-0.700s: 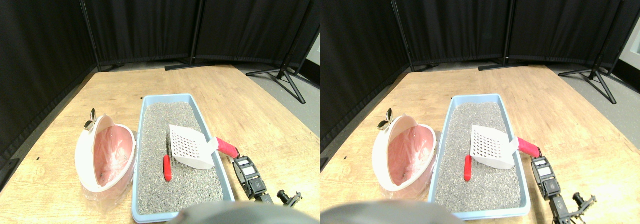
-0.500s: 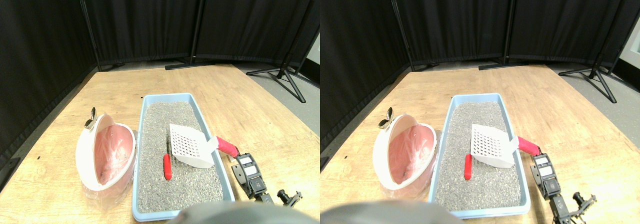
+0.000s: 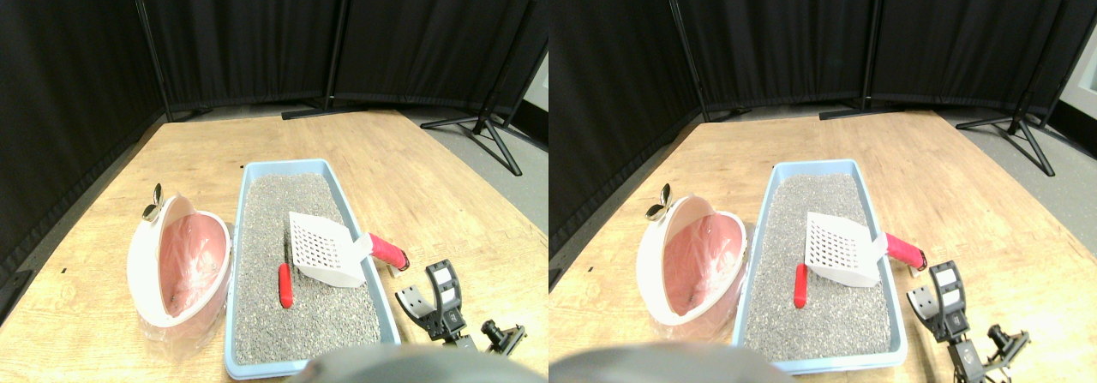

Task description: Scoop (unimanual)

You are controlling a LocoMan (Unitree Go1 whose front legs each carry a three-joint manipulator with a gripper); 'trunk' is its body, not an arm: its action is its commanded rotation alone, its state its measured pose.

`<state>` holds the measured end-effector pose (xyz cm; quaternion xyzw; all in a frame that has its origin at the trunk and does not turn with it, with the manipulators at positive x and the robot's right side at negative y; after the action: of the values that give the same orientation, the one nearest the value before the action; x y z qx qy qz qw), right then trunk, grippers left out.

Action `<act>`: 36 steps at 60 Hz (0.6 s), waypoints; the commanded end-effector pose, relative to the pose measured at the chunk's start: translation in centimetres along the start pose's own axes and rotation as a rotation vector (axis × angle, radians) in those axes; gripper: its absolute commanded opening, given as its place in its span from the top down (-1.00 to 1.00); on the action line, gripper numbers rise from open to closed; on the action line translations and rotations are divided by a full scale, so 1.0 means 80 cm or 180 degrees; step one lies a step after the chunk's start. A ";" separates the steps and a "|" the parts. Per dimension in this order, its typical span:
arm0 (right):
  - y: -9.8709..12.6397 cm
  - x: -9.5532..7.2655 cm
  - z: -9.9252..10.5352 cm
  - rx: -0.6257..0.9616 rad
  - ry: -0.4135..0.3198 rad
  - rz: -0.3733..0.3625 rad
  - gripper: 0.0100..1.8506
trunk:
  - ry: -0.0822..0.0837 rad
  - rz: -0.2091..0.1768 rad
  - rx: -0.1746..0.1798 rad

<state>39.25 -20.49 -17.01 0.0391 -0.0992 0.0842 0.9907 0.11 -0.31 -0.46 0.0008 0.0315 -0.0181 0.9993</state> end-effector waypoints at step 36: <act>-0.003 0.042 -0.033 0.0671 0.0480 -0.0284 -0.03 | -0.0008 0.0062 -0.0072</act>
<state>42.76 -19.89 -19.12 0.1394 0.0019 0.0513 0.9889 -0.02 -0.24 -0.42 -0.0050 0.0303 -0.0125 0.9994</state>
